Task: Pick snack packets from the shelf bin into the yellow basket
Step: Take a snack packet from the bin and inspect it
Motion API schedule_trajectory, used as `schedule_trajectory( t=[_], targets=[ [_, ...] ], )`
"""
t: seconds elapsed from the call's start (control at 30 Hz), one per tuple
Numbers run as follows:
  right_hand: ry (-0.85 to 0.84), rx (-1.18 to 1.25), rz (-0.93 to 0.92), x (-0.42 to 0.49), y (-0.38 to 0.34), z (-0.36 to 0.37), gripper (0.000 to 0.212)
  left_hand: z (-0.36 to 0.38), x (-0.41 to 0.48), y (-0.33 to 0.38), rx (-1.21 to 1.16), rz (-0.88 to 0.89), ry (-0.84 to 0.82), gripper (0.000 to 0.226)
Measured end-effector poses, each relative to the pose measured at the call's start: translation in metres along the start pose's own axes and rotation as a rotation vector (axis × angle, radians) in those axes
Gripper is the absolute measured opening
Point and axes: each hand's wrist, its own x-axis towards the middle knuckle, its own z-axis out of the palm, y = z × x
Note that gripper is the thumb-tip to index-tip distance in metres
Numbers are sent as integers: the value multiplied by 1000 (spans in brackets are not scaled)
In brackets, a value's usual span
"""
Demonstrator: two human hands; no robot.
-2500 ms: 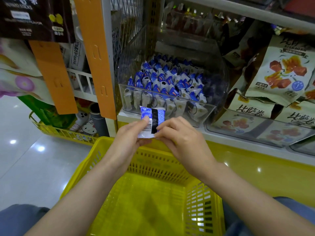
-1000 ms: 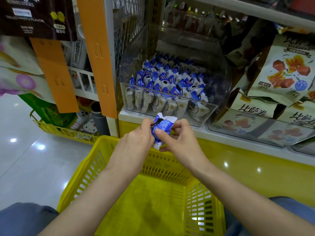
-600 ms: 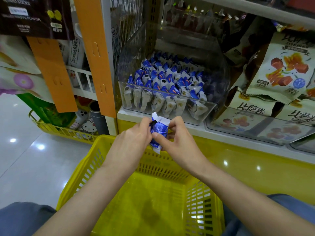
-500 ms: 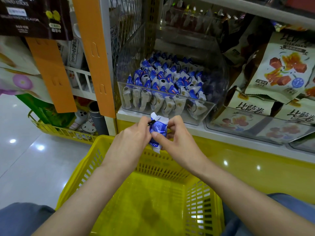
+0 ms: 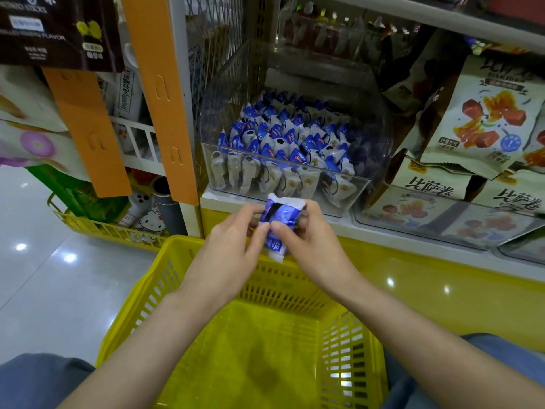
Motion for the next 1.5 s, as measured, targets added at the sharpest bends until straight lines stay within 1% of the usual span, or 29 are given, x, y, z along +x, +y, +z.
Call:
schedule_trajectory(
  t=[0.1, 0.17, 0.2, 0.27, 0.33, 0.37, 0.43, 0.47, 0.5, 0.53, 0.6, 0.67, 0.73, 0.77, 0.8, 0.87, 0.9, 0.97, 1.03, 1.1, 1.13, 1.23, 1.27, 1.3, 1.37, 1.43, 1.5],
  targets=[
    [-5, 193, 137, 5, -1, -3, 24, 4, 0, -3, -28, -3, -54, 38],
    [-13, 289, 169, 5, -2, -2, 22, 4, 1, -2, -32, -4, -60, 38],
    [-2, 297, 165, 4, -2, -1, 22, 4, 1, -1, -42, -7, -59, 38],
    [41, 185, 97, 3, -2, 0, 24, 4, 2, 1, -67, -22, -47, 37],
    [39, -24, -35, 1, -3, 0, 37, 2, 5, 5, -172, -94, -26, 33],
    [6, -126, -107, -1, -3, 0, 48, -1, 7, 8, -302, -162, -34, 29],
    [-88, -305, -241, -7, -2, 3, 65, -6, 10, 12, -651, -298, -102, 27],
    [-120, -388, -299, -9, -2, 5, 68, -8, 11, 13, -769, -339, -132, 31],
    [-140, -447, -344, -10, -2, 7, 67, -9, 10, 14, -814, -352, -148, 34],
    [-149, -467, -370, -11, -2, 9, 64, -9, 10, 15, -816, -353, -141, 33],
    [-118, -373, -367, -11, -3, 10, 58, -8, 11, 15, -801, -381, -74, 29],
    [-7, -268, -319, -9, -4, 6, 54, -8, 13, 14, -856, -455, 11, 23],
    [66, -244, -226, -5, -4, 3, 53, -9, 16, 14, -914, -507, 41, 19],
    [49, -206, -159, -3, -4, 2, 51, -10, 16, 14, -946, -514, 36, 18],
    [1, -142, -94, -2, -4, 2, 44, -10, 16, 14, -973, -519, 29, 18],
    [-114, 12, -8, 1, -5, 2, 20, -12, 16, 14, -967, -515, 35, 14],
    [-149, 84, 19, 1, -5, 2, 14, -13, 16, 14, -936, -509, 51, 13],
    [-181, 200, 58, 1, -4, 1, 12, -17, 17, 13, -863, -478, 84, 13],
    [-187, 256, 59, 1, -5, -2, 15, -19, 18, 11, -868, -438, 87, 14],
    [-172, 247, 14, 2, -10, -6, 20, -22, 18, 11, -941, -424, 55, 18],
    [-153, 199, -34, 2, -13, -8, 22, -23, 18, 10, -992, -435, 45, 21],
    [-111, -90, -232, 4, -21, -17, 29, -24, 22, 8, -1162, -522, 32, 26],
    [-110, -156, -269, 5, -23, -20, 32, -24, 22, 8, -1196, -542, 27, 27],
    [-110, -183, -278, 5, -23, -23, 33, -23, 22, 8, -1195, -542, 24, 28],
    [-128, -170, -229, 5, -22, -24, 33, -21, 22, 10, -1112, -494, 36, 27],
    [-170, -104, -167, 4, -21, -21, 27, -19, 21, 14, -1010, -433, 84, 24],
    [-191, -16, -151, 3, -20, -18, 17, -17, 22, 18, -893, -376, 123, 23]
  ],
)
